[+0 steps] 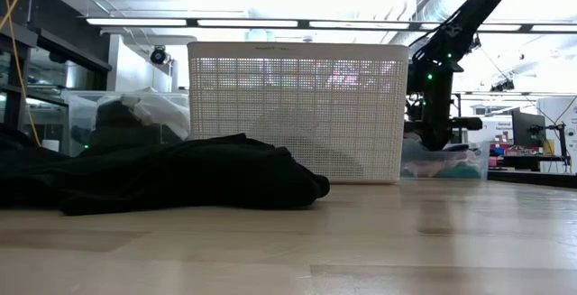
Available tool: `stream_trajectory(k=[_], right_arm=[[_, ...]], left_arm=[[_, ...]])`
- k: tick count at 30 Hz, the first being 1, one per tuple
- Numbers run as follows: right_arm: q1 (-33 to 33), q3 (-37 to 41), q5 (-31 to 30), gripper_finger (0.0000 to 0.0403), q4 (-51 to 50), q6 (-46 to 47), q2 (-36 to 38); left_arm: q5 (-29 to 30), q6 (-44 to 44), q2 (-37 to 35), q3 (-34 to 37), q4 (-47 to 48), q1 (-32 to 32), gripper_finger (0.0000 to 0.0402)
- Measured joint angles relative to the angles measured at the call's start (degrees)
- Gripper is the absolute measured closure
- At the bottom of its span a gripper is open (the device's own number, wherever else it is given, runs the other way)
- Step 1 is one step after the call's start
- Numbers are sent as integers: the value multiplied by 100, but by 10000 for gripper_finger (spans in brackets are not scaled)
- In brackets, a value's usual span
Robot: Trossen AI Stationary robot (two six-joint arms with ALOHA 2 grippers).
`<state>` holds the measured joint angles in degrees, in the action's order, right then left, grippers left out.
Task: Pick & Place Cloths
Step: Put the blue sock into the right transparent bin
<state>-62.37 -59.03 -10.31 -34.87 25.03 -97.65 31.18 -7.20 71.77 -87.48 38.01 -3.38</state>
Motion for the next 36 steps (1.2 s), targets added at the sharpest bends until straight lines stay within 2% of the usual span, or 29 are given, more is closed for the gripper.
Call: stream_trajectory(k=[9, 17, 24, 31, 36], right_arm=[[4, 3, 198, 399, 5, -87, 29], [2, 14, 235, 391, -1, -133, 579], [2, 14, 361, 332, -43, -237, 1008], [53, 12, 1467, 272, -57, -534, 1141], [274, 12, 1480, 246, -44, -719, 1141]], left_arm=[[0, 13, 0, 0, 50, 0, 107], [0, 15, 0, 0, 119, 0, 107], [0, 13, 0, 0, 119, 0, 107], [-2, 13, 0, 0, 119, 0, 107], [0, 11, 0, 0, 119, 0, 107]])
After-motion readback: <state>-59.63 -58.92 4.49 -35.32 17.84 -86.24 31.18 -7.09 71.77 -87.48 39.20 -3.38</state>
